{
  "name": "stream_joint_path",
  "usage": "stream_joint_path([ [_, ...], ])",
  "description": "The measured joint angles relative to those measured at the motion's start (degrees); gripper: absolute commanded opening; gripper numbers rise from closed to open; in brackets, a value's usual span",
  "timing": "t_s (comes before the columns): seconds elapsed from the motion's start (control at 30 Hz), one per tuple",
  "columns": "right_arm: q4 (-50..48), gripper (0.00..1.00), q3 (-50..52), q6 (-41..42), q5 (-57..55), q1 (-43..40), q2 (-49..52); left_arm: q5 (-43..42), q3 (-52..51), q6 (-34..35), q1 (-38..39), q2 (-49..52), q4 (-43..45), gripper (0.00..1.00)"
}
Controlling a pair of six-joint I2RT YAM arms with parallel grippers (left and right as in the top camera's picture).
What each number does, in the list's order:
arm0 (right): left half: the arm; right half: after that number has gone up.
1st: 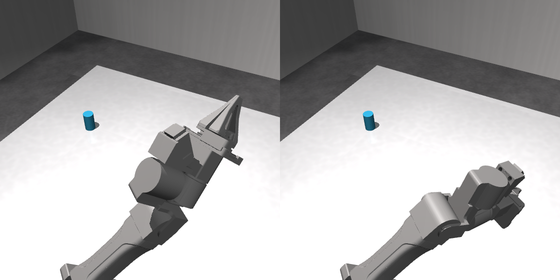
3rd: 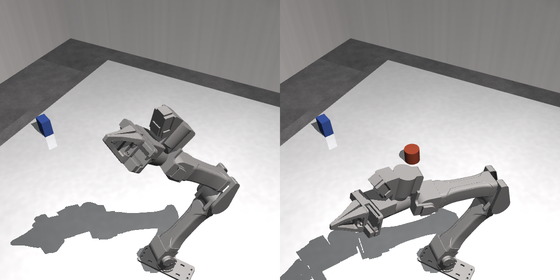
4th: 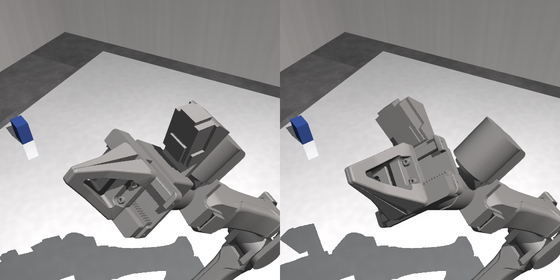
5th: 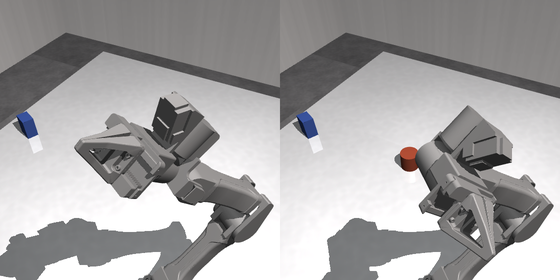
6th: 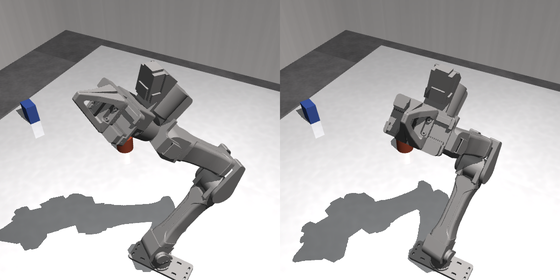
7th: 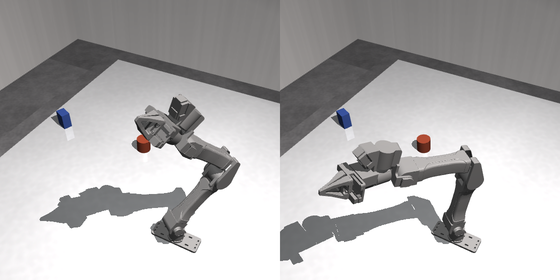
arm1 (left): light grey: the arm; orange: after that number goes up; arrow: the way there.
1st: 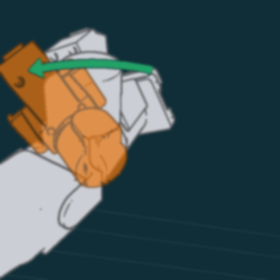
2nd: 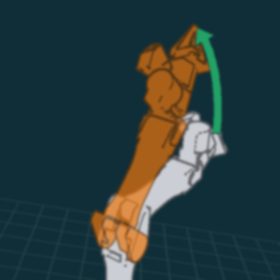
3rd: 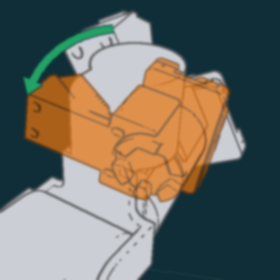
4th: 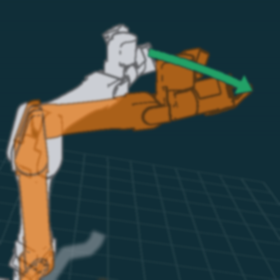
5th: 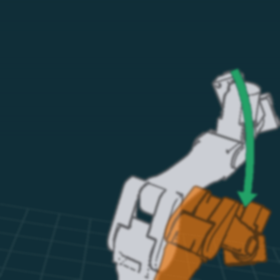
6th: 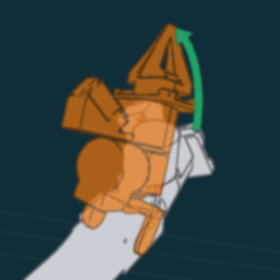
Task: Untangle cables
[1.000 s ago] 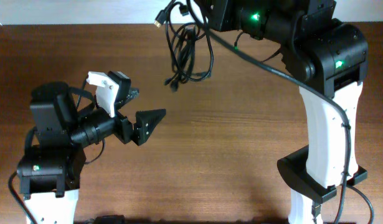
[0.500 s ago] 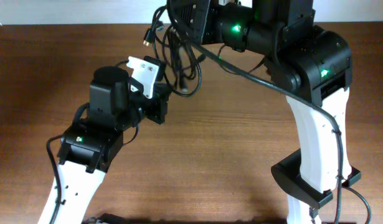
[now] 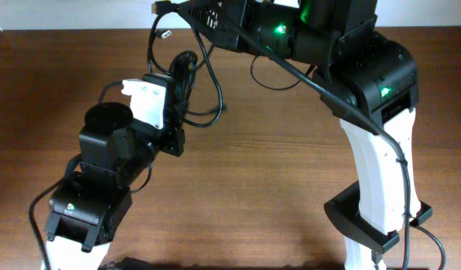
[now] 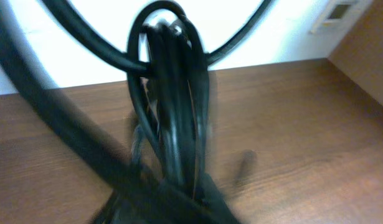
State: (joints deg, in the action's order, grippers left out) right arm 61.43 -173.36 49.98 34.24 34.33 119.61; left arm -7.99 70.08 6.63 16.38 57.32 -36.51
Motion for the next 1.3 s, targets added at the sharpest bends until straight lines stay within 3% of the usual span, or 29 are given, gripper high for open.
stream_joint_path([
  [0.1, 1.8, 0.04, 0.0, -2.4, 1.2, -3.4, 0.0, 2.5, 0.0, 0.8, 0.0, 0.0, -0.8, 0.0],
  [0.2, 12.5, 0.04, -0.1, -15.0, -5.2, -12.0, 0.0, 2.5, 0.0, 0.7, 0.1, -3.0, -3.3, 0.08],
  [0.23, 14.8, 0.04, -0.1, -18.7, -7.8, -15.7, 0.0, 2.5, 0.0, 0.3, 0.2, -4.9, -3.5, 0.02],
  [0.33, 19.2, 0.04, -0.1, -24.8, -12.4, -26.2, 0.0, 3.8, 0.0, 0.1, 0.2, -10.2, -5.2, 0.02],
  [0.5, 25.4, 0.04, -0.1, -28.1, -18.6, -38.8, 0.0, 6.8, 0.0, 0.1, 0.2, -13.0, -6.2, 0.02],
  [0.63, 26.5, 0.04, -0.1, -33.0, -19.9, -41.2, 0.0, 7.5, 0.0, 0.1, 0.2, -13.0, -6.2, 0.02],
  [0.67, 26.5, 0.15, -0.1, -33.6, -20.3, -41.2, 0.0, 7.6, 0.0, 0.1, 0.2, -13.0, -6.2, 0.02],
  [0.73, 27.0, 0.53, -0.1, -33.9, -22.3, -41.2, 0.0, 7.6, 0.0, 0.1, 0.2, -13.0, -6.2, 0.03],
  [0.83, 31.1, 0.57, 0.6, -34.3, -24.0, -41.2, 0.0, 7.0, 0.0, 0.1, 0.2, -13.0, -6.2, 0.04],
  [0.97, 35.5, 0.58, 10.9, -27.3, -29.8, -41.2, -0.2, 6.3, 0.0, 0.1, 0.2, -13.0, -6.7, 0.12],
  [1.07, 32.8, 0.58, 23.0, -21.2, -31.5, -41.2, 0.1, 5.1, 0.0, 0.0, 0.2, -13.0, -7.0, 0.11],
  [1.2, 23.9, 0.57, 44.3, -18.0, -31.9, -41.2, 0.3, 4.5, 0.0, 0.0, 0.2, -12.9, -7.0, 0.09],
  [1.3, 11.2, 0.57, 58.9, -17.9, -31.9, -41.2, 0.6, 4.3, 0.0, 0.1, 0.2, -11.4, -7.0, 0.09],
])
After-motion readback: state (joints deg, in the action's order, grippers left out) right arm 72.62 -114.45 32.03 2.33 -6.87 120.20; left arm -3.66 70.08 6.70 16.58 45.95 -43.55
